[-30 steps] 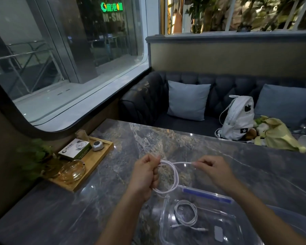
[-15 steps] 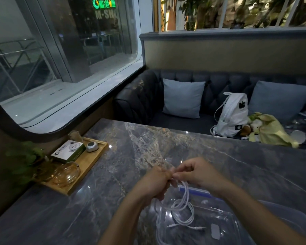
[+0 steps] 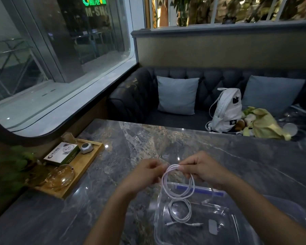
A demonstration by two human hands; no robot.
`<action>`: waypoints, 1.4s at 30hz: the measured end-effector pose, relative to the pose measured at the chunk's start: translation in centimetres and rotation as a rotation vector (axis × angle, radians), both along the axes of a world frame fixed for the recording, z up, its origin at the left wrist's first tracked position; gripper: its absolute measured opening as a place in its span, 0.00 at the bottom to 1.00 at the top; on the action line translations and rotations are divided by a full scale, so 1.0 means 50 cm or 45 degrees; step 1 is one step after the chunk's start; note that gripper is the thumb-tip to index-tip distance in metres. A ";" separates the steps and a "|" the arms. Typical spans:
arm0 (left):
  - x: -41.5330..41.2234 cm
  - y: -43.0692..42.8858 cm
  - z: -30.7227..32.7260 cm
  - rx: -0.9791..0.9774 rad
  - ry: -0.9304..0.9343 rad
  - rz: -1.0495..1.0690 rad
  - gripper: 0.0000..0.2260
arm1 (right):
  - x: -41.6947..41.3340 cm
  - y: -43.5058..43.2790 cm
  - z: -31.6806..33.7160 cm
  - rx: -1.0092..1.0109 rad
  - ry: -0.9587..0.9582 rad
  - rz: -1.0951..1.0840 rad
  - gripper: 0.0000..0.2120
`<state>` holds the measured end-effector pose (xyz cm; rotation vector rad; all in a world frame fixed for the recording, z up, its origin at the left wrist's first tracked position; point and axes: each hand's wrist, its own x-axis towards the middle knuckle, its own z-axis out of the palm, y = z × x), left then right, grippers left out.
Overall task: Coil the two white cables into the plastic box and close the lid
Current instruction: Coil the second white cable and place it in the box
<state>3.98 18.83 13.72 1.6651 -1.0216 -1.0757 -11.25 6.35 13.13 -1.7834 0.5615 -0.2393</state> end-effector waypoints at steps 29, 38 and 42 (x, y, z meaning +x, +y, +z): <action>-0.010 0.005 -0.071 -0.124 0.206 -0.110 0.06 | 0.022 0.009 -0.031 -0.349 -0.083 -0.260 0.17; -0.067 -0.023 -0.086 -0.373 -0.391 0.637 0.19 | 0.012 0.020 -0.024 0.110 -0.231 -0.327 0.07; -0.059 -0.031 -0.092 -0.353 0.027 0.791 0.10 | 0.017 0.033 -0.024 -0.086 -0.252 -0.257 0.04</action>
